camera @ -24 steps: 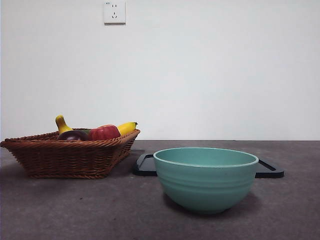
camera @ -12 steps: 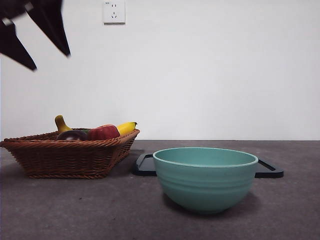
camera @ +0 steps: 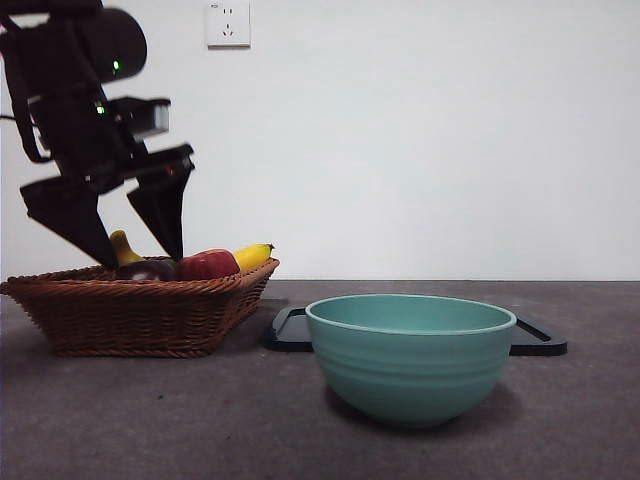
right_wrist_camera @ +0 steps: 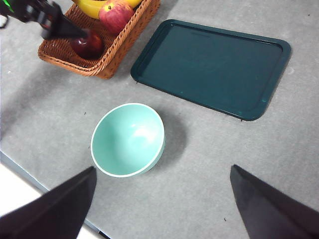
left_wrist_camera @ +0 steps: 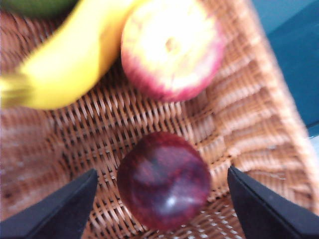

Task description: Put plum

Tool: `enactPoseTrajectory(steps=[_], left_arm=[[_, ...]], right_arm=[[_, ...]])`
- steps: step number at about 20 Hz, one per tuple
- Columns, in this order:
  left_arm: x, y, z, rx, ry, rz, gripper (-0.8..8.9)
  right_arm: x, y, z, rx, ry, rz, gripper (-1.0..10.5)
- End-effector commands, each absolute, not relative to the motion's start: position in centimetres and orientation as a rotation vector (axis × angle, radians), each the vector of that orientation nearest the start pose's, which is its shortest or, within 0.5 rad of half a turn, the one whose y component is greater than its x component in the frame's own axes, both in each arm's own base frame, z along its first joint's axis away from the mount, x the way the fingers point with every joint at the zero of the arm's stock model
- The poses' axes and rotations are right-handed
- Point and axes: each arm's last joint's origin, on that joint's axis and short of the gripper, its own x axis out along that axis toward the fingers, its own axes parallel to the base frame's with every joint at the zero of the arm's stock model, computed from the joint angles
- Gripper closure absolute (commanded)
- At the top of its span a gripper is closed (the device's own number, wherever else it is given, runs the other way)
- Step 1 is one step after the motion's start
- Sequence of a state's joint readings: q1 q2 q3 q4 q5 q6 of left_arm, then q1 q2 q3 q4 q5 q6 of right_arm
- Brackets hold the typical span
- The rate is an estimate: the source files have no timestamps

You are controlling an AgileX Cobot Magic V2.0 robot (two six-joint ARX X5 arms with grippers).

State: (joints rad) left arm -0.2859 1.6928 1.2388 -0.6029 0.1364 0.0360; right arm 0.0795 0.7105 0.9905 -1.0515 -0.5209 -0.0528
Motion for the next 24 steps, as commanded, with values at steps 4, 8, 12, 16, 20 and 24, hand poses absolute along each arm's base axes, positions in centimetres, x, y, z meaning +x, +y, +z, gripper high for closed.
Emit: enactPoseTrajectory(steps=[4, 8, 12, 16, 20, 24], left_arm=[[34.5, -10.9, 20.2, 0.128, 1.107, -0.413, 4.09], [34.5, -11.1, 20.0, 0.131, 1.117, -0.417, 5.79], [33.5, -11.0, 22.5, 0.126, 1.079, -0.423, 5.78], [28.8, -12.5, 29.3, 0.107, 0.904, -0.58, 5.78], [23.4, -17.5, 32.1, 0.197, 0.816, -0.808, 5.78], [21.4, -22.7, 30.1, 0.288, 0.834, -0.96, 5.77]], right_arm=[[10.4, 2.3, 34.1, 0.12, 0.734, 0.596, 5.2], [10.4, 2.3, 34.1, 0.12, 0.733, 0.596, 5.2], [10.4, 2.3, 34.1, 0.119, 0.733, 0.596, 5.2], [10.4, 2.3, 34.1, 0.119, 0.733, 0.596, 5.2], [10.4, 2.3, 34.2, 0.119, 0.733, 0.596, 5.2], [10.4, 2.3, 34.1, 0.12, 0.733, 0.596, 5.2]])
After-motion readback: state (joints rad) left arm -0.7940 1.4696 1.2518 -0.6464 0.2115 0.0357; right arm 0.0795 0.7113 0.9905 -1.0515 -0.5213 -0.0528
